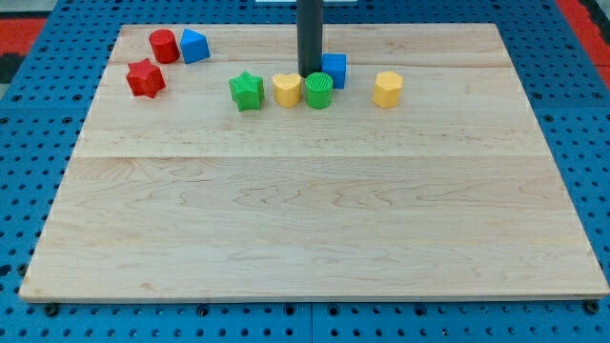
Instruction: Move blue cube at the left center of the board
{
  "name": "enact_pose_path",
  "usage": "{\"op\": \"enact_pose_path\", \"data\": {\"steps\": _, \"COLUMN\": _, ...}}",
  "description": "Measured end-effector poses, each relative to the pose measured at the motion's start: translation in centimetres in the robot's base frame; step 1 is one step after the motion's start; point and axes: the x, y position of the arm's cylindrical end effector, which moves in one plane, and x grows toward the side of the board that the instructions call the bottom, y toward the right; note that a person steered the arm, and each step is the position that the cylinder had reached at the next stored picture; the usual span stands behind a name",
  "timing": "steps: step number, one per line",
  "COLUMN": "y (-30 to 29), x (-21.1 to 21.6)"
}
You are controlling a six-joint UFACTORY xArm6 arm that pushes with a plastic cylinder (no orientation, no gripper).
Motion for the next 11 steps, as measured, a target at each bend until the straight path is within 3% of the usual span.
{"op": "enact_pose_path", "data": {"steps": 1, "y": 1.5, "x": 0.0}}
{"op": "enact_pose_path", "data": {"steps": 4, "y": 19.4, "x": -2.2}}
{"op": "enact_pose_path", "data": {"steps": 5, "y": 19.0, "x": -6.4}}
{"op": "enact_pose_path", "data": {"steps": 6, "y": 27.7, "x": -8.2}}
{"op": "enact_pose_path", "data": {"steps": 7, "y": 24.9, "x": 0.7}}
{"op": "enact_pose_path", "data": {"steps": 8, "y": 22.5, "x": -1.3}}
{"op": "enact_pose_path", "data": {"steps": 10, "y": 15.5, "x": -10.0}}
{"op": "enact_pose_path", "data": {"steps": 11, "y": 18.5, "x": -10.3}}
